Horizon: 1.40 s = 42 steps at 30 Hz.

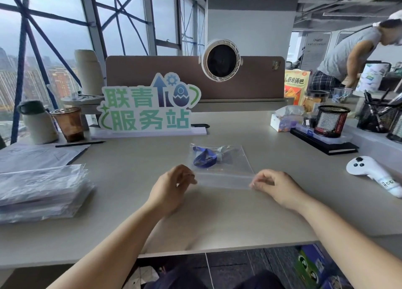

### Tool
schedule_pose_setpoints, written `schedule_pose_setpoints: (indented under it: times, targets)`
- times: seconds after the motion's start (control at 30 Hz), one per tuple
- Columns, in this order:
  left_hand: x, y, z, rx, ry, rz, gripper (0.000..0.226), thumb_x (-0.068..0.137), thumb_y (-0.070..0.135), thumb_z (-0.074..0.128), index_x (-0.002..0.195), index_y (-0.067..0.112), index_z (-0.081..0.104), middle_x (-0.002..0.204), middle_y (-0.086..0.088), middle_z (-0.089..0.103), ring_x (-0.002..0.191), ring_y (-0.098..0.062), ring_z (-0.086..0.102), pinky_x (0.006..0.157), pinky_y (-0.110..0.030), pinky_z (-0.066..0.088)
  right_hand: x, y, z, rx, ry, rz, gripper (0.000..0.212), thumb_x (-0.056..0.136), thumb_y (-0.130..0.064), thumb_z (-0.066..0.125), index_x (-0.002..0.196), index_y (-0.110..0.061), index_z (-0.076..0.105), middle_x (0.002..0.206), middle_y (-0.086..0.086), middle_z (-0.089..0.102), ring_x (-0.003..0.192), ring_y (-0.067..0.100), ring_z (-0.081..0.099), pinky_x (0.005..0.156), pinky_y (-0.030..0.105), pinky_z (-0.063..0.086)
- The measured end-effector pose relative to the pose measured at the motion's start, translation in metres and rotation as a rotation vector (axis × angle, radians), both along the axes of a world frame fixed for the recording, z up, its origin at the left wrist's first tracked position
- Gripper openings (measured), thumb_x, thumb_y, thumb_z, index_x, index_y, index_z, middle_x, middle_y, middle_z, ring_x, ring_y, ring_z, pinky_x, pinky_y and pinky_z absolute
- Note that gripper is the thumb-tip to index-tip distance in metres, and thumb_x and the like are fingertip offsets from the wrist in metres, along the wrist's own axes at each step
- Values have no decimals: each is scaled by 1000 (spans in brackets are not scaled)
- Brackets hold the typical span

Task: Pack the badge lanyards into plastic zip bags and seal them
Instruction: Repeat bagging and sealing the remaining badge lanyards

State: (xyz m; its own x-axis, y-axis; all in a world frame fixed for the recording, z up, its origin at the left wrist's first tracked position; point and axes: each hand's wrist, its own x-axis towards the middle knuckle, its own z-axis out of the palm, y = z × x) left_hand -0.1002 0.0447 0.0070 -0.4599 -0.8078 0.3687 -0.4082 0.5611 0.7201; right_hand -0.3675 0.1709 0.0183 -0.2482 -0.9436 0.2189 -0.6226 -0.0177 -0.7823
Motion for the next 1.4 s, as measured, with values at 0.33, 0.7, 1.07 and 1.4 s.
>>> schedule_pose_setpoints:
  times: [0.33,0.7,1.07,1.4]
  targets:
    - [-35,-34,8,20,-351,276,27,88,42,56,111,30,50,95,3,69,87,-24,63,70,-32,49,2,-57,-8,110,219,-467,33,76,-35,75,96,-27,50,75,-7,65,76,19,63,68,29,46]
    - [-16,-48,0,-286,-589,-153,73,64,90,29,116,45,54,128,23,48,120,-8,44,97,-29,31,-23,-59,-13,99,503,-67,27,84,-49,61,105,-32,64,116,-18,57,114,11,46,101,26,34]
    - [-18,-41,1,-249,-456,-40,26,84,27,55,109,30,57,115,8,61,105,-20,57,82,-26,40,-31,-47,-18,184,387,-1,25,89,-25,54,105,-43,60,132,-18,51,114,2,50,100,21,37]
    - [-21,-42,69,-227,131,94,13,91,15,59,90,10,71,87,-1,70,76,-15,62,66,-20,42,-7,-41,66,-261,-45,-100,11,93,-21,57,94,-15,66,92,-2,71,89,10,62,81,18,43]
